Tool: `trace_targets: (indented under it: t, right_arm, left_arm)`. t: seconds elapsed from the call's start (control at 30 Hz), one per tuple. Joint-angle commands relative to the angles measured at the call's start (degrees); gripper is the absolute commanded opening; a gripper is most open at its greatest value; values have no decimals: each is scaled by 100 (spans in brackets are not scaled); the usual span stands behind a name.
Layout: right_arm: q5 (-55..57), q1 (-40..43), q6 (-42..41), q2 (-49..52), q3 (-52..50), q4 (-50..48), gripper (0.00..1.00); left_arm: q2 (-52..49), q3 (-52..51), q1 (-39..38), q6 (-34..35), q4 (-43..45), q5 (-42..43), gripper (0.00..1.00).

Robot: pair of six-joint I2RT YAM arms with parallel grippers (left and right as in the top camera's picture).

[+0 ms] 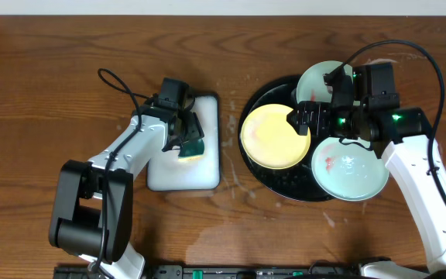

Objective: Clean dirty plates on tray and stack at the side
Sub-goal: 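Lower the left gripper and grasp the green sponge in the foam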

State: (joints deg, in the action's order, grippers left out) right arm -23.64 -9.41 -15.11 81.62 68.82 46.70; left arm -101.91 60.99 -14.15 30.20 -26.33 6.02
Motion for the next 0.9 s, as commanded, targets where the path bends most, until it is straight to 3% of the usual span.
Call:
trace_targets:
  t: [0.0,0.33,0.87]
  right_arm:
    - [-81,-44,-74,-50,4,11,99]
    - [-81,-44,-74,-50,4,7,99]
    - [-61,-44,-74,-50,4,13,99]
  left_arm:
    - [-96,-70,-9,52,11,-76,69]
    - [-98,-90,-9,50,-24,-81,75]
    - [-98,-87,-645,188,-76,-1469,74]
